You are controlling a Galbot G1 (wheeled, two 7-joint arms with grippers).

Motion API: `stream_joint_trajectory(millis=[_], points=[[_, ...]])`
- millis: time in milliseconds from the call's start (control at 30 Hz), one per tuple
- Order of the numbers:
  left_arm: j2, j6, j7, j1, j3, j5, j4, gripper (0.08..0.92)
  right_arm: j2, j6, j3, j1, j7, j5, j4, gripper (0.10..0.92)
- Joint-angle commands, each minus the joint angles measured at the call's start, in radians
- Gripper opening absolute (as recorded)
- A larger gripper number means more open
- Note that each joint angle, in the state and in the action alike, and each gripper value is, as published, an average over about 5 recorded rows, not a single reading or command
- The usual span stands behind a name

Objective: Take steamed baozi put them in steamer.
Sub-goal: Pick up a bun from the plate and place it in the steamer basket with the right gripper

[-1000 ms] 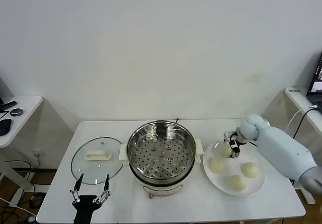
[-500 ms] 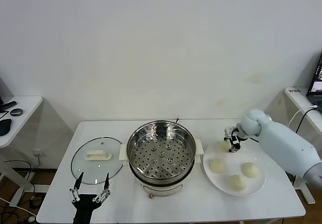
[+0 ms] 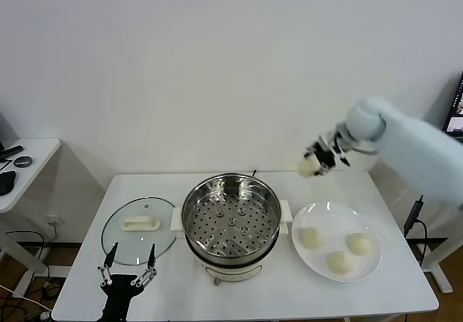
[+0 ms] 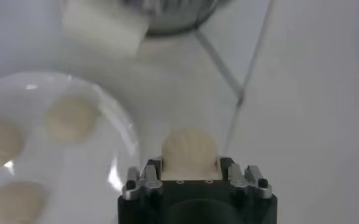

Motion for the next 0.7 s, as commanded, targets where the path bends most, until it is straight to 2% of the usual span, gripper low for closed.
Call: stream_joint_trajectory(millis=[33,167,367,700], points=[[0.000,0.001,0.000,0.000,-0.012,0.000,-0.006,0.823,0.255,0.150,-0.207,0.195,-0.011,0.148,0.044,0.566],[-0.001,0.001,0.000,-0.001,-0.028,-0.003,-0.007,0.823,0.335,0.247,-0.262,0.157,0.004,0.110,0.041,0.568],[0.001,0.001,-0.001,-0.005,-0.053,-0.004,-0.004,0.823,0.399,0.373,-0.298,0.068,0.037,-0.043,-0.026,0.572],[0.002,0.007,0.000,-0.016,-0.076,-0.008,-0.008,0.823,0.430,0.476,-0.262,-0.024,0.070,-0.265,-0.152,0.577]])
